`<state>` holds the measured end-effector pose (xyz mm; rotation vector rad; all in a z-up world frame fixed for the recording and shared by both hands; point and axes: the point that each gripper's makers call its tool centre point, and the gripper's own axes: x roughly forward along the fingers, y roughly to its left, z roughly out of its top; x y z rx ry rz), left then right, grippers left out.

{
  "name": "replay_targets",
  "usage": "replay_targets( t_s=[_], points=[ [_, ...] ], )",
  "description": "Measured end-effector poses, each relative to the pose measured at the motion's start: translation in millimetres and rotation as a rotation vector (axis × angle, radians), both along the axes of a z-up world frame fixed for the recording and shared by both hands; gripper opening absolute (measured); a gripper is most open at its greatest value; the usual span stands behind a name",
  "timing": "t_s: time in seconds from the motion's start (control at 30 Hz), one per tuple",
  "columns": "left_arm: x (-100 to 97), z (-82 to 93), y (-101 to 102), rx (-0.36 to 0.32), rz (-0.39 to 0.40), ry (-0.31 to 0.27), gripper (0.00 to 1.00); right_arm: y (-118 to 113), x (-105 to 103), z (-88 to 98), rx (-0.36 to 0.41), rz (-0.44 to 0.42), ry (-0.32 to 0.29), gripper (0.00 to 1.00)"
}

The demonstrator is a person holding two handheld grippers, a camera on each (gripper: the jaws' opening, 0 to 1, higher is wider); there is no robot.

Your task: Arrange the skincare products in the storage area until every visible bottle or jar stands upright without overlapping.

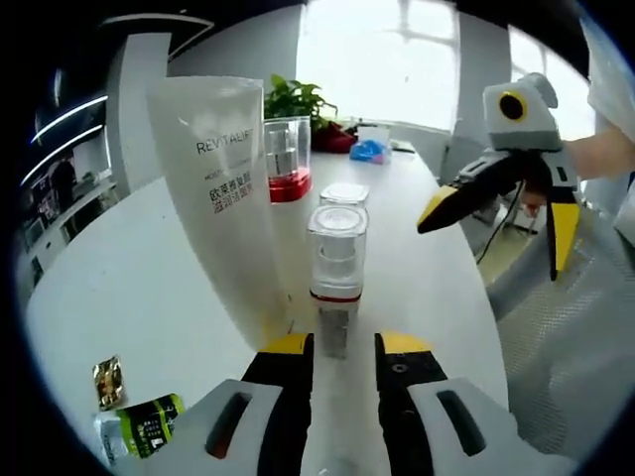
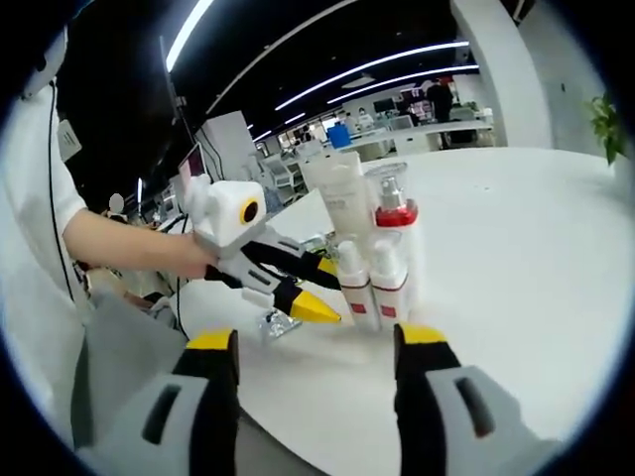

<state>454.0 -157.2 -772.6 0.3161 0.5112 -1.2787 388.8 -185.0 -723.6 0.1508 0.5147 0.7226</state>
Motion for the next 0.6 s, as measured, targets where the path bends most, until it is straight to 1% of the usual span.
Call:
replay_targets(
  t_s=[0.03,0.13,0.43,0.6],
  points=[
    [0.2,0.9,-0.3,-0.002,0.003,-0.001,0.16,0.6,-1.1,-0.2,-0.001,0.001,0.0,0.64],
    [0.0,3.2,-2.7,-0.013,0.007,0.001,0.13,0.8,-2.7,-0.2,0.0,0.0,0.002,0.64],
    [6.0,0.4,-3.7,-0.004,0.026,-0.012,0.1,-1.4,-2.4,0.2,-0.002,-0.009,-0.001,0.64],
    [9.7,-0.7,-3.4,0.002,0.034,-0.019,0.11,-2.2,-1.8,-0.5,-0.001,-0.014,0.002,0.64]
  ],
)
